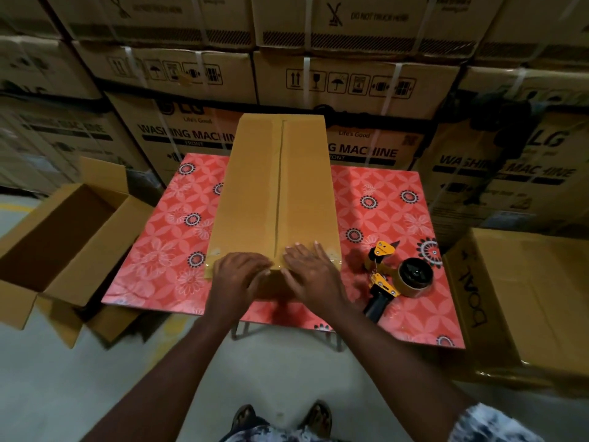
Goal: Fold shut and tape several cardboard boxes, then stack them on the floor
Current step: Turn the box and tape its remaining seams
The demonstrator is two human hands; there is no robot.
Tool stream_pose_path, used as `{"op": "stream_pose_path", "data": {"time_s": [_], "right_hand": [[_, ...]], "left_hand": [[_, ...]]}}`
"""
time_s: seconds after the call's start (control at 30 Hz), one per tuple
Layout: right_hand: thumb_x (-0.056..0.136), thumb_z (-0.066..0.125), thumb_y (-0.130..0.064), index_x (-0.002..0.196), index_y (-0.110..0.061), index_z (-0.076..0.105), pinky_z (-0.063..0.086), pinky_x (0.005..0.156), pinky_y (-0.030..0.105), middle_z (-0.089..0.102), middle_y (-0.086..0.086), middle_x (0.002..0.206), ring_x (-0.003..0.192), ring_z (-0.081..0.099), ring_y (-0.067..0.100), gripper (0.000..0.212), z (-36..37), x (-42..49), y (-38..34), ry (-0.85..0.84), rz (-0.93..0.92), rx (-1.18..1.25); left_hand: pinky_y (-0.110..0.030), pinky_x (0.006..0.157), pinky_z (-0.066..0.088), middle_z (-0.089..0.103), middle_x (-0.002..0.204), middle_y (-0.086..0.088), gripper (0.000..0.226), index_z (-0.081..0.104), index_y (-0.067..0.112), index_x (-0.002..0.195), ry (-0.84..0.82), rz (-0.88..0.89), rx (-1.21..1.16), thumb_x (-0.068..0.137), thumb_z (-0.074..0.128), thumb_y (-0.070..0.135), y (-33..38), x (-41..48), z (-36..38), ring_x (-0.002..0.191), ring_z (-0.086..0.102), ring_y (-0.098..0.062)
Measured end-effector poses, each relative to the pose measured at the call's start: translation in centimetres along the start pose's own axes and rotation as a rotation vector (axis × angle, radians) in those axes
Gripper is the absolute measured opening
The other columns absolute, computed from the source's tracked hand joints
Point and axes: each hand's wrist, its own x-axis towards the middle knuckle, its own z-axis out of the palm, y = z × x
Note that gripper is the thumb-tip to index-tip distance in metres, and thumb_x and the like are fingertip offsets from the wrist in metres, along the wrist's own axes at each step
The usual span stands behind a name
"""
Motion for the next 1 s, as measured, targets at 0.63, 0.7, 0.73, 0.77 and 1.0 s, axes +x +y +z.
{"op": "stream_pose_path", "data": {"time_s": [0.63,0.7,0.73,0.77,1.0], "right_hand": [[0.088,0.074,-0.017,0.135,-0.007,0.063,0.041,0.113,0.054,0.061,0.011,0.141,0.133,0.056,0.029,0.05,1.6,0.6,-2.9,-0.074,-0.036,-0.087],[0.089,0.071,-0.02,0.136,-0.008,0.062,0.04,0.114,0.054,0.06,0.01,0.142,0.134,0.054,0.029,0.05,1.6,1.2,-3.8,-0.078,0.001,-0.071],[0.092,0.068,-0.025,0.137,-0.009,0.062,0.039,0.116,0.052,0.06,0.009,0.142,0.135,0.054,0.028,0.048,1.7,1.6,-4.3,-0.078,0.016,-0.053],[0.095,0.063,-0.029,0.137,-0.01,0.062,0.037,0.117,0.05,0.061,0.009,0.142,0.135,0.054,0.026,0.047,2.0,2.2,-4.8,-0.082,0.028,-0.038],[0.085,0.076,-0.009,0.135,-0.007,0.063,0.041,0.113,0.053,0.06,0.011,0.142,0.135,0.054,0.028,0.051,2.9,2.1,-5.2,-0.154,-0.044,-0.066]], "left_hand": [[-0.037,0.09,0.037,0.064,0.115,0.014,0.025,0.07,0.03,0.113,-0.093,0.065,-0.074,0.09,0.06,0.029,-3.7,-0.1,-3.1,0.108,0.056,-0.018],[-0.041,0.091,0.04,0.064,0.116,0.014,0.024,0.069,0.03,0.114,-0.101,0.081,-0.071,0.09,0.064,0.03,-3.8,-0.1,-3.2,0.109,0.057,-0.018],[-0.041,0.092,0.04,0.065,0.115,0.013,0.022,0.07,0.029,0.112,-0.086,0.081,-0.061,0.09,0.065,0.033,-3.9,-0.1,-3.4,0.109,0.058,-0.018],[-0.04,0.092,0.039,0.066,0.114,0.012,0.02,0.072,0.028,0.11,-0.061,0.076,-0.044,0.091,0.066,0.034,-4.0,-0.1,-3.5,0.108,0.059,-0.018],[-0.036,0.093,0.032,0.064,0.118,0.012,0.028,0.07,0.031,0.113,-0.076,0.066,-0.058,0.087,0.065,0.023,-6.0,-0.4,-4.2,0.111,0.058,-0.019]]}}
